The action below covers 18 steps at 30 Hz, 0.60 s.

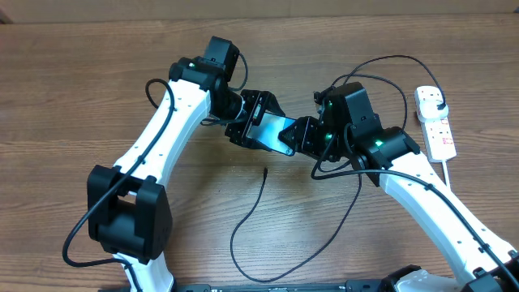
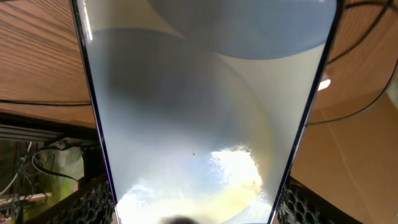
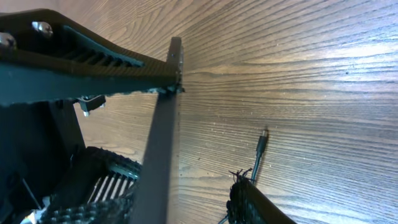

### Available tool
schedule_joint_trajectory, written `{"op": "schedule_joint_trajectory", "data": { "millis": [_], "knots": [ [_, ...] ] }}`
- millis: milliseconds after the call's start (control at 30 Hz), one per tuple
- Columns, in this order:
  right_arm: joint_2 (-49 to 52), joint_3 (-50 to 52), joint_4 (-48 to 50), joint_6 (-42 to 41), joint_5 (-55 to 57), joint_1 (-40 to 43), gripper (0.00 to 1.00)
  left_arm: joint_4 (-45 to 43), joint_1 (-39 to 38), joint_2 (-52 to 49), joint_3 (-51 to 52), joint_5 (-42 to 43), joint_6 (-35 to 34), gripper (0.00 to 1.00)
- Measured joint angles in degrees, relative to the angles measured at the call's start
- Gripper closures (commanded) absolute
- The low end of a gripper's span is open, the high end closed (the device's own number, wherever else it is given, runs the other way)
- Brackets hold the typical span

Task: Plug charger to phone and switch on socket
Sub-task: 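Open the left gripper and withdraw it, leaving the phone in the right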

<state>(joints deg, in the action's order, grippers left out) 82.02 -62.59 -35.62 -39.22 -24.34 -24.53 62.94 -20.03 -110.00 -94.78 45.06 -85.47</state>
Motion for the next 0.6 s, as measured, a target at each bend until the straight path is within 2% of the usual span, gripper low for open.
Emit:
{"op": "schedule_joint_trajectory", "data": {
  "millis": [600],
  "knots": [
    [0.0,0.0,0.0,0.04,0.42,0.0,0.68,-1.53,-1.44,0.0,0.0,0.37,-1.22,0.96]
  ]
}}
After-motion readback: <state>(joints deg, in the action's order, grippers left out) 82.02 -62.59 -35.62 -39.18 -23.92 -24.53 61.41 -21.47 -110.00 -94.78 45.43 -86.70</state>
